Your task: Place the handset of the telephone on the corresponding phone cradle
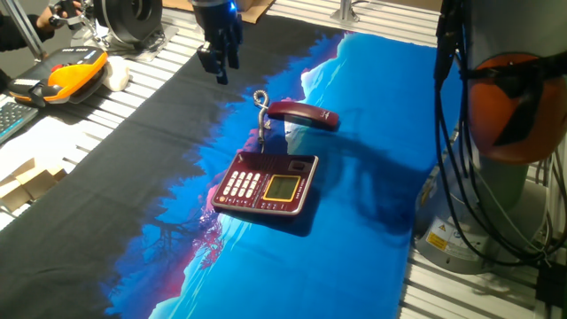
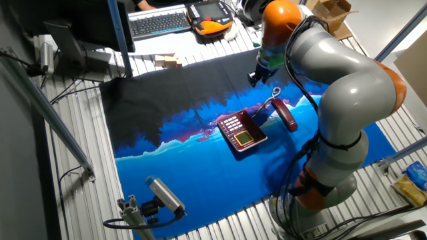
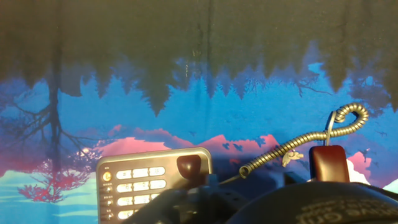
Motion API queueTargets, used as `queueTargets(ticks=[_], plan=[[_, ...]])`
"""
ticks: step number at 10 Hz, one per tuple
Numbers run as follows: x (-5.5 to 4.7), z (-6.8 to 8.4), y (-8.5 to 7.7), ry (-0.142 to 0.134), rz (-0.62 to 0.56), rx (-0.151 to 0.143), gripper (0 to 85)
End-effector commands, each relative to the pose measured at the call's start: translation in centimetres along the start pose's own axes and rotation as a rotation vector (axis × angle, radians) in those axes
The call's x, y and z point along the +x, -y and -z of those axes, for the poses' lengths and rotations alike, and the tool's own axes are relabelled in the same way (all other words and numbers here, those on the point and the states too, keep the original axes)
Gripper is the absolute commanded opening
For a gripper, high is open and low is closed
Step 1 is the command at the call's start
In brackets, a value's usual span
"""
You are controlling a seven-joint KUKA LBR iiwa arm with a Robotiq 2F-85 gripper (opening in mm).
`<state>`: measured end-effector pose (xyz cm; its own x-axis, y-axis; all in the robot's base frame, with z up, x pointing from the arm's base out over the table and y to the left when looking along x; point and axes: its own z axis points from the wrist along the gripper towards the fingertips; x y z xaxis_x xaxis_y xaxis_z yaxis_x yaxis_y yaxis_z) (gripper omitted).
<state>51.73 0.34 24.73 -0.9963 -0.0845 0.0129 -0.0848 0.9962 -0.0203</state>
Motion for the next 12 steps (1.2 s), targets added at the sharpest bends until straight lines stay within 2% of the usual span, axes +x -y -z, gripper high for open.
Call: queueTargets(ticks=[1,10,12], plan=[[0.00,-0.01,-0.01,0.001,0.002,0.003,0.0],[0.00,-0.01,-0.02,0.005,-0.003,0.027,0.0],[0.01,-0.04,0.00,0.005,-0.012,0.006,0.0]])
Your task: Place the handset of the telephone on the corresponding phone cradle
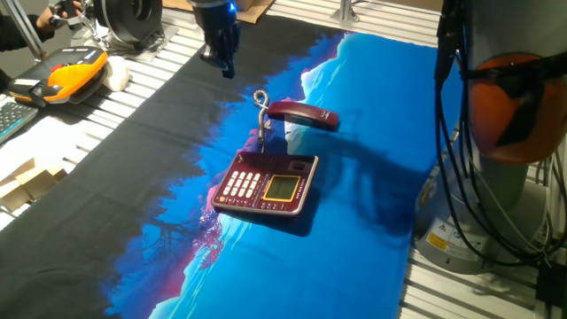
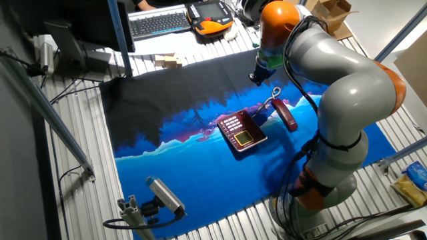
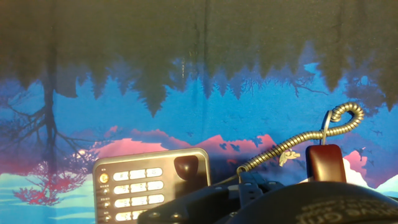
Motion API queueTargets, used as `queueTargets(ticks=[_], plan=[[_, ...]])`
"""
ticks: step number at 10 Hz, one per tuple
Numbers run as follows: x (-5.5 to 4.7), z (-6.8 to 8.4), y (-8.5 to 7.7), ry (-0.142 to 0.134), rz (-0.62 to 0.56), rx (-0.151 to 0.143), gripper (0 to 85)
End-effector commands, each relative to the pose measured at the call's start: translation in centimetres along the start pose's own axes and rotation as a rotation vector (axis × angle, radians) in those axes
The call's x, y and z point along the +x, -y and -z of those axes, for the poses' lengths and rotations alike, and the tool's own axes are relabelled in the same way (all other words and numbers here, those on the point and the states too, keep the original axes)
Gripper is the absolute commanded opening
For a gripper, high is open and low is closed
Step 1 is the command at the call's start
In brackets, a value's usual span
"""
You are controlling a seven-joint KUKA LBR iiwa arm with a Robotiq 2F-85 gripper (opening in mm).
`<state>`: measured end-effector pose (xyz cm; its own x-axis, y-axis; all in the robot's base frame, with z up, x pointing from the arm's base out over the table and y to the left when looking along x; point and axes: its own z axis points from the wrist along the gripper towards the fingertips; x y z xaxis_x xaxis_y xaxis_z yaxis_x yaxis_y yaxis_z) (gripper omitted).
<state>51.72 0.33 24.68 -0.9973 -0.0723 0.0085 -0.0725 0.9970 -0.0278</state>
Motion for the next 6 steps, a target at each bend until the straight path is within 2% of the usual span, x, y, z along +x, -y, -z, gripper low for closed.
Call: queueTargets(ticks=[1,3,5,6], plan=[[0.01,-0.02,-0.01,-0.002,0.002,0.003,0.0],[0.06,-0.16,0.05,-0.015,0.004,0.002,0.0],[0.07,-0.19,0.05,-0.014,0.014,-0.001,0.0],[0.07,-0.19,0.05,-0.014,0.024,0.017,0.0]])
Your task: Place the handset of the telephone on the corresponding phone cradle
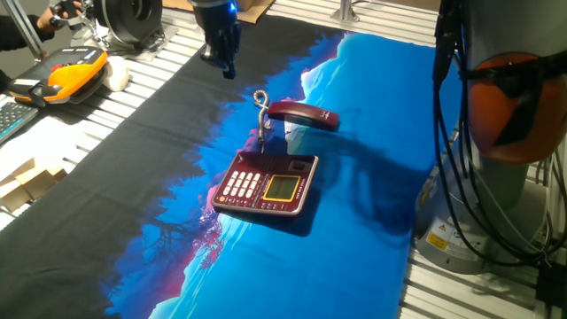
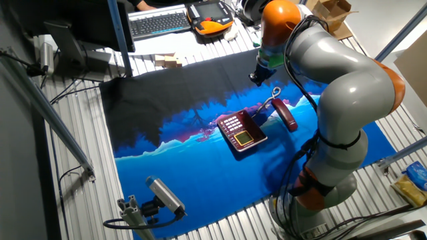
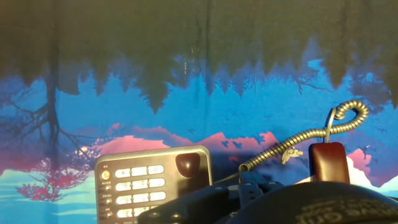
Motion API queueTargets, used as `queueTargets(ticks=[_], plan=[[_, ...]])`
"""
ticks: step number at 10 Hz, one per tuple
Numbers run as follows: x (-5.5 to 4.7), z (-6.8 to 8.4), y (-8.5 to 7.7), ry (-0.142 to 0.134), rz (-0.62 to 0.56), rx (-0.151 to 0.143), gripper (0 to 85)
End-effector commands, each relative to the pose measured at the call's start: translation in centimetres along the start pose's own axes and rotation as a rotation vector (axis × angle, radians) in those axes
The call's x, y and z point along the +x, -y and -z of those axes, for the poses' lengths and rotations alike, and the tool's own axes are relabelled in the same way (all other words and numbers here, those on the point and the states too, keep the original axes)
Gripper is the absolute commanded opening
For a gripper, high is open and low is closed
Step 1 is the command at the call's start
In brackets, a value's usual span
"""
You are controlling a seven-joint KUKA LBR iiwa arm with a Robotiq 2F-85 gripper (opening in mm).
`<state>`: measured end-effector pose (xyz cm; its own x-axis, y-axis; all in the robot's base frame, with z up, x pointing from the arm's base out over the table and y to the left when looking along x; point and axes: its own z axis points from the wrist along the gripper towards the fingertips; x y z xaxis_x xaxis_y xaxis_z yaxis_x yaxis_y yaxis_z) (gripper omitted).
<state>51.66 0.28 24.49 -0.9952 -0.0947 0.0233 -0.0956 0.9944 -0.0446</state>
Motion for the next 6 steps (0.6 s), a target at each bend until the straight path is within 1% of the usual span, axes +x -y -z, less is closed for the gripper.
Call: queueTargets(ticks=[1,3,4,5,6], plan=[[0.01,0.00,0.01,0.001,-0.002,0.002,0.0],[0.01,0.00,0.01,0.000,-0.011,0.000,0.0],[0.01,0.00,0.01,-0.009,-0.039,-0.035,0.0],[0.01,0.00,0.01,-0.022,-0.079,-0.063,0.0],[0.01,0.00,0.01,-0.020,-0.111,-0.051,0.0]])
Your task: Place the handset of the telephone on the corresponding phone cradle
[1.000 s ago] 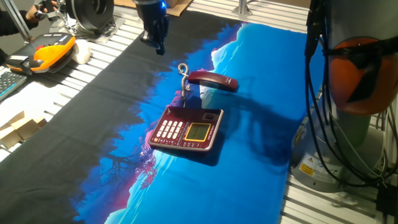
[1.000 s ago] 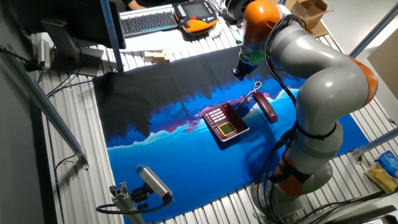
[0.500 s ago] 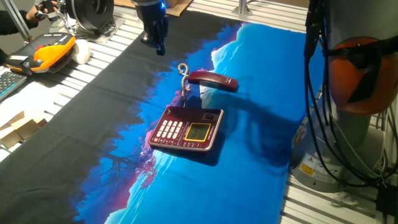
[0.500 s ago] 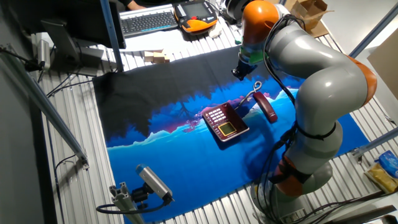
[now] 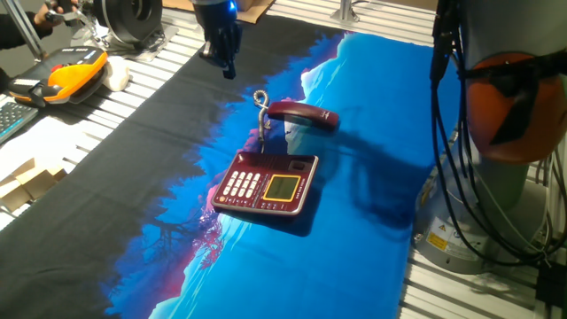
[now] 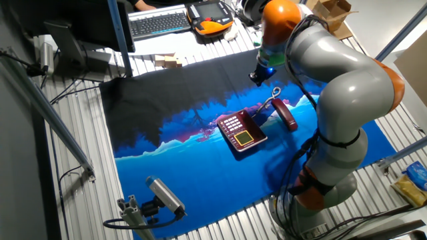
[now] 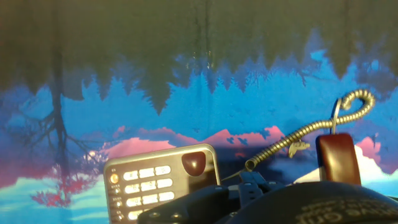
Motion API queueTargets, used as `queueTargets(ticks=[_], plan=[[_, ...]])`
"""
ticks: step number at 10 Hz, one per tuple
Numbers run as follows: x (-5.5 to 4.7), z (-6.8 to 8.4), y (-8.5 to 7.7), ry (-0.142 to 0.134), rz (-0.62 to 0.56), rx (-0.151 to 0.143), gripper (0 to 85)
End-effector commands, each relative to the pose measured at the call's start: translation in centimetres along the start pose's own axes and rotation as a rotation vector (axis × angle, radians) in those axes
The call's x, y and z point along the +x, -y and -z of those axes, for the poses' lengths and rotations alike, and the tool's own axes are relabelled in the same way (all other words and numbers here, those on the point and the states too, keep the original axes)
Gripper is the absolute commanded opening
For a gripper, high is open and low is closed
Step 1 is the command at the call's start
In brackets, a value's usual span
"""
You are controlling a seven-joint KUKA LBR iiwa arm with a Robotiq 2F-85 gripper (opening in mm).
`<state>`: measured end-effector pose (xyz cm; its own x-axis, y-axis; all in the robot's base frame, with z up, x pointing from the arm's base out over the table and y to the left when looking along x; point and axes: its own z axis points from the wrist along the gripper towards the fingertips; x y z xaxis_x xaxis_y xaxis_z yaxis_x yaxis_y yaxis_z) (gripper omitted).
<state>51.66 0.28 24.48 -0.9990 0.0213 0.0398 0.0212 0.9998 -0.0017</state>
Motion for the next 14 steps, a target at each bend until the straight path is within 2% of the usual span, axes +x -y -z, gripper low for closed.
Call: queueTargets(ticks=[1,3,4,5,6,7,8,9,12,14], plan=[[0.00,0.00,0.01,0.001,-0.020,0.007,0.0],[0.00,0.00,0.01,-0.013,-0.102,-0.002,0.0],[0.00,0.00,0.01,-0.018,-0.122,0.026,0.0],[0.00,0.00,0.01,-0.036,-0.129,0.040,0.0],[0.00,0.00,0.01,-0.053,-0.136,0.040,0.0],[0.00,0.00,0.01,-0.048,-0.153,0.040,0.0],[0.00,0.00,0.01,-0.029,-0.155,0.048,0.0],[0.00,0.00,0.01,-0.008,-0.156,0.042,0.0],[0.00,0.00,0.01,-0.005,-0.160,0.022,0.0],[0.00,0.00,0.01,0.004,-0.168,0.036,0.0]])
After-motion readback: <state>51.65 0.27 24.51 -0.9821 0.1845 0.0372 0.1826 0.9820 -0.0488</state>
